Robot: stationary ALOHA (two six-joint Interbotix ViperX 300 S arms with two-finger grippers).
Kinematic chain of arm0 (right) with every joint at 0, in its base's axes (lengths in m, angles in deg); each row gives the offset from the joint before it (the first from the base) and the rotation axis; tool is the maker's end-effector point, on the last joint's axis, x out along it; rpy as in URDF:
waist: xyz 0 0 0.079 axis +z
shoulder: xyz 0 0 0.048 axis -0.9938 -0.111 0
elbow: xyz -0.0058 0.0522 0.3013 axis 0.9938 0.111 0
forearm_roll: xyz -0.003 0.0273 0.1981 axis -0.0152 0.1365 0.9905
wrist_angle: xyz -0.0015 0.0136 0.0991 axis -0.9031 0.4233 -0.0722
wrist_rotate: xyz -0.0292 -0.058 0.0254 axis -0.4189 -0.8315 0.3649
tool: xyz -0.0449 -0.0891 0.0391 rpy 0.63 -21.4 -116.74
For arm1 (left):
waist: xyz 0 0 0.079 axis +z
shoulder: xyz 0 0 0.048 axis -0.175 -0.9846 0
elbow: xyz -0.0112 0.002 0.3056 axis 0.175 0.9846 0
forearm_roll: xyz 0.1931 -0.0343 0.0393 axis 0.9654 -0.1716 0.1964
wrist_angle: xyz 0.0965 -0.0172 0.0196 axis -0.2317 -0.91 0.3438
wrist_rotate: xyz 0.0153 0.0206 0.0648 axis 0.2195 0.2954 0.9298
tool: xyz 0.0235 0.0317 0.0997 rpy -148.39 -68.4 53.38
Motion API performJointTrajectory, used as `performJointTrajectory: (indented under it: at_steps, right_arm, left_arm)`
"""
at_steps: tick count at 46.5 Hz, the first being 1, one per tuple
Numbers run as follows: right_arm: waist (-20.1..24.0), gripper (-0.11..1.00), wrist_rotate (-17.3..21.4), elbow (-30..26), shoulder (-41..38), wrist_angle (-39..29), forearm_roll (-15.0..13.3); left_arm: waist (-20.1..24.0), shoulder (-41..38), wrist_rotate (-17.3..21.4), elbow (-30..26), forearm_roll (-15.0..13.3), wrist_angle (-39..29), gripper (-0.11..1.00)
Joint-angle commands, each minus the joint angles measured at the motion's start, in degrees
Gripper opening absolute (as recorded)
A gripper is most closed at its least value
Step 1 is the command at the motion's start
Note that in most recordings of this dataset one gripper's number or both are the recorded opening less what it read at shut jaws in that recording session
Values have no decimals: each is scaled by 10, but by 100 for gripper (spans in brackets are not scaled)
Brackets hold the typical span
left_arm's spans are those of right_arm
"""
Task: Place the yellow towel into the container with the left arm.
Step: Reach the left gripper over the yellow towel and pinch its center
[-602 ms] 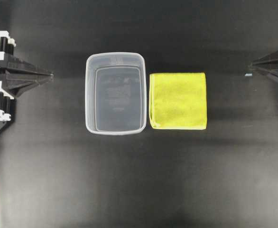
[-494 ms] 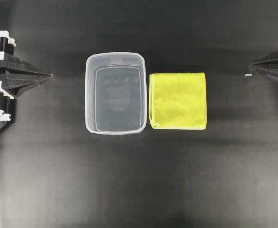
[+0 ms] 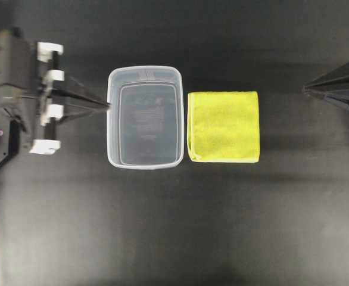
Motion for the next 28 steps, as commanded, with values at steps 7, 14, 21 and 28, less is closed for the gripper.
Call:
performJointTrajectory:
  at_steps: [7, 14, 21, 28]
  right_arm:
    - [-28, 37, -4, -4, 39, -65, -4]
    - [-51, 77, -5, -3, 78, -94, -6]
    - [-62, 79, -5, -1, 121, -122, -6]
    - [-62, 79, 0, 1, 161, -161, -6]
  left_arm:
    - [0, -98, 1, -105, 3, -49, 0]
    - [1, -163, 1, -168, 3, -73, 0]
    - [6, -241, 4, -246, 3, -135, 6]
    - [6, -323, 25, -312, 3, -174, 45]
